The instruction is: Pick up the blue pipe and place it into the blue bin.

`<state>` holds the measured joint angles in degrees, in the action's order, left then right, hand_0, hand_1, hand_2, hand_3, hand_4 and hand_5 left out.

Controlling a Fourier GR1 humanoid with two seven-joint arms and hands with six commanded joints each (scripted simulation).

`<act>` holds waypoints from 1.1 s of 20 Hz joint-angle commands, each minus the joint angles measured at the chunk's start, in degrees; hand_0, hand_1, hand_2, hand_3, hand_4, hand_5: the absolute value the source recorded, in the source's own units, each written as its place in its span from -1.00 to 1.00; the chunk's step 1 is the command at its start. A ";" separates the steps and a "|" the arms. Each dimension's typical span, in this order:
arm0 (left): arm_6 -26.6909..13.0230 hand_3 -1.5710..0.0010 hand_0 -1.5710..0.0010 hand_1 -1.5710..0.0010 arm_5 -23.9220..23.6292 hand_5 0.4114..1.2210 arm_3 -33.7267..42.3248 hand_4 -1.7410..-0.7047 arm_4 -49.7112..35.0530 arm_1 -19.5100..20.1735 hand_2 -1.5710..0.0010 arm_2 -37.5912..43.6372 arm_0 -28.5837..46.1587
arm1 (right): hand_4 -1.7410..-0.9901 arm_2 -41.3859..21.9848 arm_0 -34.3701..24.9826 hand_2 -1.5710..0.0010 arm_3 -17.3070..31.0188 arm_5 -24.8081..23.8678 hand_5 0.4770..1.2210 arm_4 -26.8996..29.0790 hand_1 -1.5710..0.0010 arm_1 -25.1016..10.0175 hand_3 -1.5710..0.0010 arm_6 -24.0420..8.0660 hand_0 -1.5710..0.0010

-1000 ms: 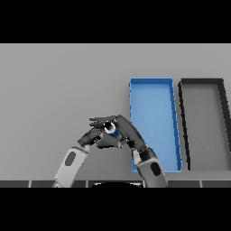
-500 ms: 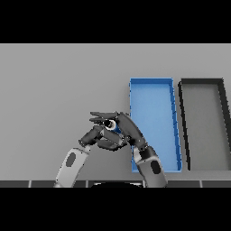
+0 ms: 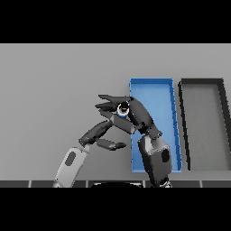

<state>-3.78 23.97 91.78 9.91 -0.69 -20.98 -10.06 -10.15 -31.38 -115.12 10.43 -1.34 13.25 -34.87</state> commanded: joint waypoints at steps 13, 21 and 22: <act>-1.62 1.00 1.00 1.00 -0.12 -1.00 1.68 0.67 0.69 0.73 1.00 -0.66 0.94 | -1.00 12.93 -1.39 -1.00 2.17 -25.59 1.00 18.98 -1.00 -42.04 -1.00 -0.07 -1.00; -1.76 1.00 1.00 1.00 -0.35 -0.97 1.17 0.67 0.51 0.73 1.00 -0.91 1.27 | -1.00 9.15 24.28 -1.00 -5.17 -36.15 1.00 22.01 -1.00 -43.62 -1.00 -0.07 -1.00; -1.90 1.00 1.00 1.00 -0.05 -0.97 1.97 0.67 0.01 1.00 1.00 -0.93 1.61 | -1.00 8.83 26.72 -1.00 -5.31 -37.07 1.00 21.83 -1.00 -42.93 -1.00 -0.07 -1.00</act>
<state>-5.49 23.91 93.73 9.88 0.33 -21.90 -8.44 -1.28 -4.57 -120.08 -26.55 20.47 -29.64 -34.61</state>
